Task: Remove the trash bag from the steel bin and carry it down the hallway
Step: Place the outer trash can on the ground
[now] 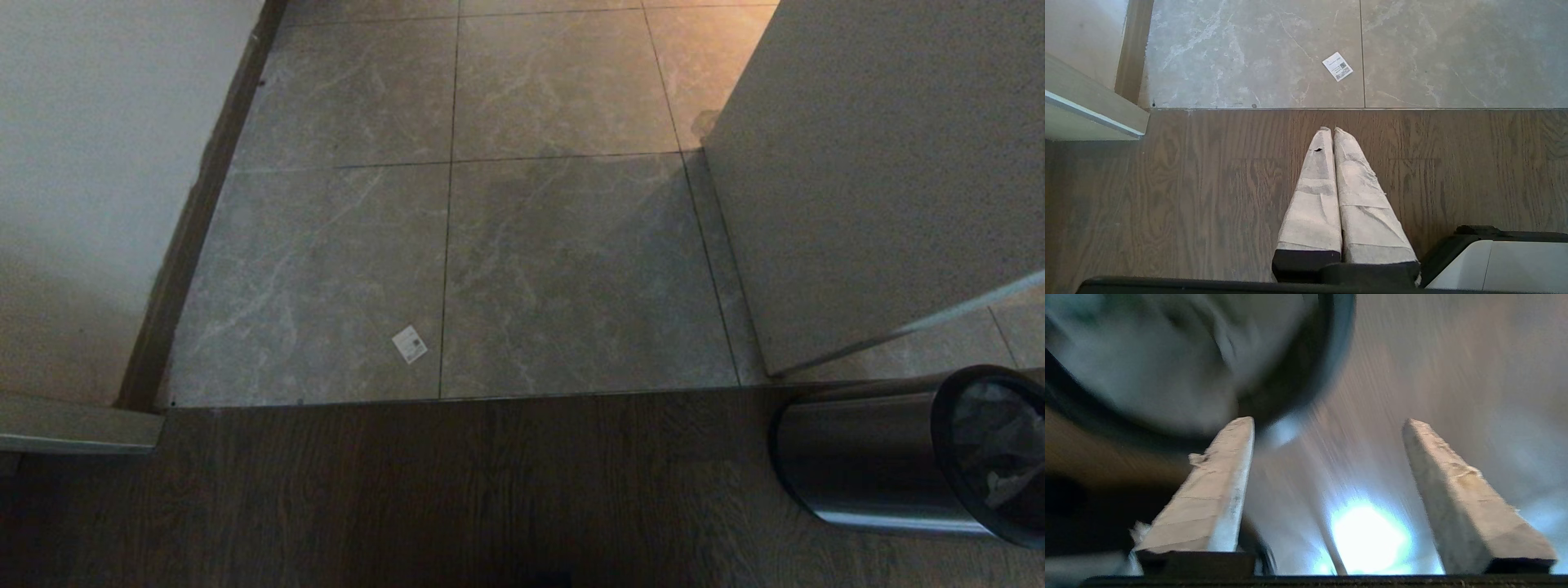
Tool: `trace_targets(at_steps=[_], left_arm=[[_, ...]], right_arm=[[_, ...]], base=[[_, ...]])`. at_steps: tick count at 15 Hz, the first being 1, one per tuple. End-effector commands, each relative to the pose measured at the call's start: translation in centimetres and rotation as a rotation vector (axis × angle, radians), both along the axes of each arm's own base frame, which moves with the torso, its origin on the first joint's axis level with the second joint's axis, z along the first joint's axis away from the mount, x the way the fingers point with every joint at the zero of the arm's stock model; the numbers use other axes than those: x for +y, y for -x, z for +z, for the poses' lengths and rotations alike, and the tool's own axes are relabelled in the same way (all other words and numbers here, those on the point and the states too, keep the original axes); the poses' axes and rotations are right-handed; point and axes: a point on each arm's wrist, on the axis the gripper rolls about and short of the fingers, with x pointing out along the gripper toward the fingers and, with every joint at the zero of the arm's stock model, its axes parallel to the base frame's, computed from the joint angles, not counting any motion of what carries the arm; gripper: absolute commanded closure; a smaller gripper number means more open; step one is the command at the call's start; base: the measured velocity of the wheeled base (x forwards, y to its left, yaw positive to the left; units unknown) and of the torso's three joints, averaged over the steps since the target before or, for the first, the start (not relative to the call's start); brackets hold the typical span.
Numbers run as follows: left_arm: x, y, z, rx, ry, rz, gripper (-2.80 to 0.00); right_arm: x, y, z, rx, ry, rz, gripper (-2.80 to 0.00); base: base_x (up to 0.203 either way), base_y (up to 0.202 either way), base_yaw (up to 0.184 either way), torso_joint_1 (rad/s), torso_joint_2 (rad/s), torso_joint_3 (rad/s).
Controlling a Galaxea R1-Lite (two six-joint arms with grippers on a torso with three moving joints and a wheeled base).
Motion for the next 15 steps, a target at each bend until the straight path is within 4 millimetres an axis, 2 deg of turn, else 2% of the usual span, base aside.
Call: trace_targets(at_steps=[1, 7, 13, 15], left_arm=[[0.0, 0.0, 0.0, 0.000, 0.001, 0.001, 0.00], [0.0, 0.0, 0.0, 0.000, 0.000, 0.001, 0.00], [0.0, 0.0, 0.0, 0.000, 0.000, 0.001, 0.00], [0.0, 0.0, 0.0, 0.000, 0.000, 0.001, 0.00]], right_arm=[[-2.0, -1.1, -2.1, -0.082, -0.040, 0.028, -2.80], [-4.5, -2.6, -5.5, -0.178, -0.055, 0.086, -2.80], [-5.5, -3.4, -9.3, -0.216, -0.133, 0.132, -2.80], [-5.8, -3.6, -10.0, -0.238, -0.146, 0.150, -2.80]], base=[[0.000, 0.000, 0.000, 0.000, 0.00, 0.000], [0.000, 0.000, 0.000, 0.000, 0.00, 0.000], [0.000, 0.000, 0.000, 0.000, 0.00, 0.000], [0.000, 0.000, 0.000, 0.000, 0.00, 0.000]])
